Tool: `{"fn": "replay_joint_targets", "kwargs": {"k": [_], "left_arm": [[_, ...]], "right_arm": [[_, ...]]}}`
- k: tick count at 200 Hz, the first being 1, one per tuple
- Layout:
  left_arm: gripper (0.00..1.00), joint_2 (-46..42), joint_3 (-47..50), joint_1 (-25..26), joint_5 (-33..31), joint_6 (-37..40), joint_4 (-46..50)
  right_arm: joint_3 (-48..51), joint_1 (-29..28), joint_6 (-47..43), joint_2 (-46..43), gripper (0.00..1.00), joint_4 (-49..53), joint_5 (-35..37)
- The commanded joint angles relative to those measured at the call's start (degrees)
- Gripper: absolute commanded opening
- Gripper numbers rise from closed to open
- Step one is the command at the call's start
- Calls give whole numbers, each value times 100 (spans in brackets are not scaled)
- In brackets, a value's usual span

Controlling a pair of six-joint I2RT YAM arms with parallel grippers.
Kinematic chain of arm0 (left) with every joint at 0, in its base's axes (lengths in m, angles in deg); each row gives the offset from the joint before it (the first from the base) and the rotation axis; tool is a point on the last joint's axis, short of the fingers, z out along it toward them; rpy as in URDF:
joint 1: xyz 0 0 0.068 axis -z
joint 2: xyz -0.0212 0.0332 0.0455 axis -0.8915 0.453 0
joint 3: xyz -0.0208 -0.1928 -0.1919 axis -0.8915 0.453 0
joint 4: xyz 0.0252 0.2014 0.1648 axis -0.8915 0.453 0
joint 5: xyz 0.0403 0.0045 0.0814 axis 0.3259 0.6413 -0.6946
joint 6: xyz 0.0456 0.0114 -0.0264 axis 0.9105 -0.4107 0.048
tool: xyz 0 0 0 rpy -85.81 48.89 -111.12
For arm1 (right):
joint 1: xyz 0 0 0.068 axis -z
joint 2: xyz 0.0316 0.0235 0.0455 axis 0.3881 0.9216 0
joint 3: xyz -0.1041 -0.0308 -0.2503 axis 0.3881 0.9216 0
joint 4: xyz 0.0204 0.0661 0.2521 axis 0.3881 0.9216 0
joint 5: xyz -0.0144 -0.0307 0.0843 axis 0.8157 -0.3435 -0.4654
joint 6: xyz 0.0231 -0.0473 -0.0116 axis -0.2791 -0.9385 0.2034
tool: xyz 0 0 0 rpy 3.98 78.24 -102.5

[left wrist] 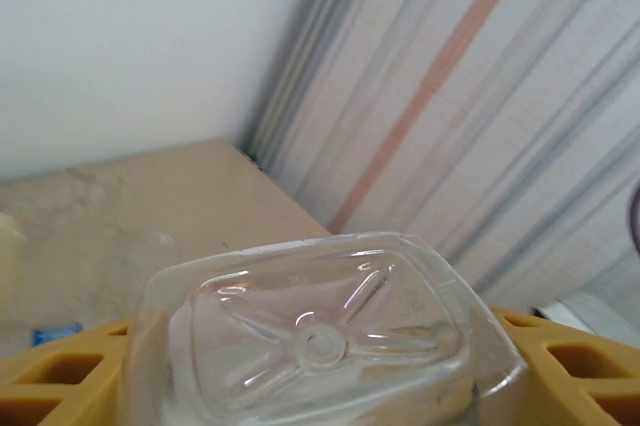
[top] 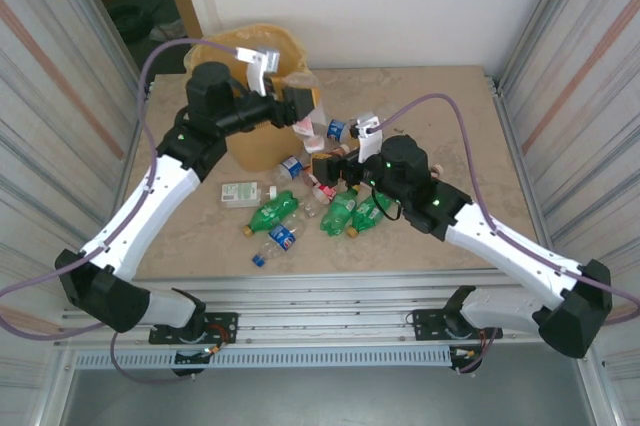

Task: Put the plastic bottles in the bin

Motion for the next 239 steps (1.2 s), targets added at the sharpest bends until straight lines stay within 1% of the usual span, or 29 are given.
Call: {"fn": "replay_joint_targets", "kwargs": {"k": [1, 35, 44, 67, 94, 123, 147, 179, 239], "left_arm": [[10, 109, -591, -221, -206, 457, 195], [9, 481, -1393, -602, -410, 741, 448], [9, 621, -1644, -703, -482, 878, 568], [9, 1051, -2312, -928, -801, 1246, 934], [9, 1557, -2929, -1246, -1115, 1507, 1265], [9, 2059, -3425, -1517, -1277, 1751, 1633], [9, 2338, -3516, -1657, -1469, 1895, 1874], [9, 2641, -3470, -1783, -1589, 1869, 2056], [12, 3288, -3558, -1804, -1793, 1550, 2479]], "right_arm": [[89, -41, 82, -410, 98, 228, 453], [261, -40, 226, -680, 98, 487, 971], [294, -39, 265, -885, 98, 542, 1068], [389, -32, 393, -1009, 98, 668, 1229], [473, -32, 534, -1096, 98, 763, 1361], [533, -32, 660, -1160, 98, 847, 1507], [587, -32, 748, -1200, 98, 877, 1645], [622, -32, 859, -1204, 98, 930, 1798], [626, -24, 1019, -1160, 98, 1069, 2006]]}}
